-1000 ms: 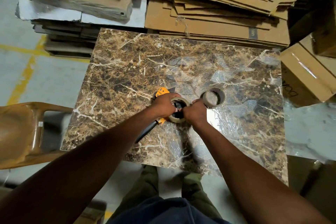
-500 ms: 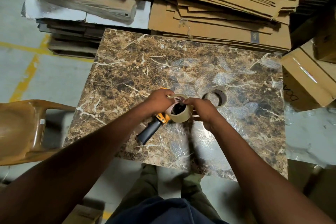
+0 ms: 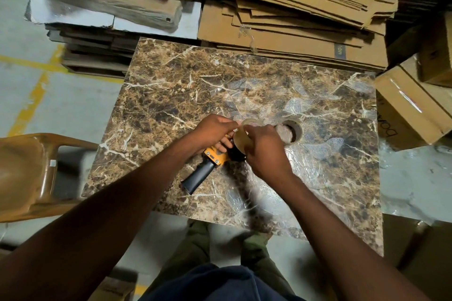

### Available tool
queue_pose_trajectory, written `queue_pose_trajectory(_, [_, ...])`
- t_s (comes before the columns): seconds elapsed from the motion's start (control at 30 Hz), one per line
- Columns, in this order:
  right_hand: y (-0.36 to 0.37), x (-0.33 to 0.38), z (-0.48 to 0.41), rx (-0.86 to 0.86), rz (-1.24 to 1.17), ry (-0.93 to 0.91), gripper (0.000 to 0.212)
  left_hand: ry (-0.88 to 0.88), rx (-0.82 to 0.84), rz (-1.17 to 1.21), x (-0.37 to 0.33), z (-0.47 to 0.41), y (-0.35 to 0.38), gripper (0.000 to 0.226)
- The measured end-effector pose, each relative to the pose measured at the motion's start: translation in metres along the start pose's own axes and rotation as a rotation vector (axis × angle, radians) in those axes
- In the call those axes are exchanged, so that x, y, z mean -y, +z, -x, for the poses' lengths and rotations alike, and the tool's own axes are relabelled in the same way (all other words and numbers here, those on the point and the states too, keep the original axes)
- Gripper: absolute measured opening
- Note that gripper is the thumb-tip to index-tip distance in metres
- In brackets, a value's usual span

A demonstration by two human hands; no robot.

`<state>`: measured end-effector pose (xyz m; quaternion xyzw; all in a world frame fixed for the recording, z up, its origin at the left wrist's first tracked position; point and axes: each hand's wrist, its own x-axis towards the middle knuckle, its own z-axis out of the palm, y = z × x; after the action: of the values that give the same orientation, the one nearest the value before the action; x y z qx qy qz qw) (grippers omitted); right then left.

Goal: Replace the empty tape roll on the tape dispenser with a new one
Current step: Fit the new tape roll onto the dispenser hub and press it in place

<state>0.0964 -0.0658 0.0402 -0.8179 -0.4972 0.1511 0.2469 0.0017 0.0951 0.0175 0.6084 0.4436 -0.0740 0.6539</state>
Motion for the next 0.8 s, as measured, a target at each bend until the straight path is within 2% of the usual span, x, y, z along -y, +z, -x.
queue_pose_trajectory(0.07, [0.017, -0.001, 0.01, -0.002, 0.148, -0.072, 0.038, -0.007, -0.017, -0.022, 0.004, -0.001, 0.001, 0.033])
queue_pose_trajectory(0.2, [0.047, -0.011, 0.026, 0.046, 0.242, -0.127, 0.039, 0.047, -0.052, -0.17, 0.016, -0.001, 0.002, 0.035])
queue_pose_trajectory(0.37, [0.064, -0.014, 0.032, 0.049, 0.234, -0.165, 0.039, 0.075, -0.025, -0.226, 0.023, 0.0, 0.007, 0.046])
queue_pose_trajectory(0.47, [0.057, -0.018, 0.029, 0.033, 0.067, -0.085, 0.041, 0.073, -0.011, -0.209, 0.023, -0.001, 0.007, 0.048])
queue_pose_trajectory(0.57, [0.043, -0.022, 0.03, -0.187, -0.231, 0.143, 0.035, 0.071, -0.014, -0.19, 0.026, -0.004, 0.006, 0.048])
queue_pose_trajectory(0.63, [0.038, -0.03, 0.022, -0.255, -0.414, 0.461, 0.038, 0.07, -0.005, -0.183, 0.027, -0.006, 0.006, 0.048])
queue_pose_trajectory(0.7, [0.037, -0.045, 0.013, -0.107, -0.676, 0.809, 0.038, 0.06, 0.039, -0.156, 0.028, -0.008, 0.004, 0.048])
queue_pose_trajectory(0.73, [0.038, -0.053, 0.011, -0.011, -0.841, 0.925, 0.044, 0.047, 0.065, -0.139, 0.028, -0.008, 0.002, 0.049])
queue_pose_trajectory(0.8, [0.041, -0.064, 0.012, 0.15, -1.024, 1.016, 0.06, 0.026, 0.102, -0.125, 0.028, -0.009, -0.002, 0.05])
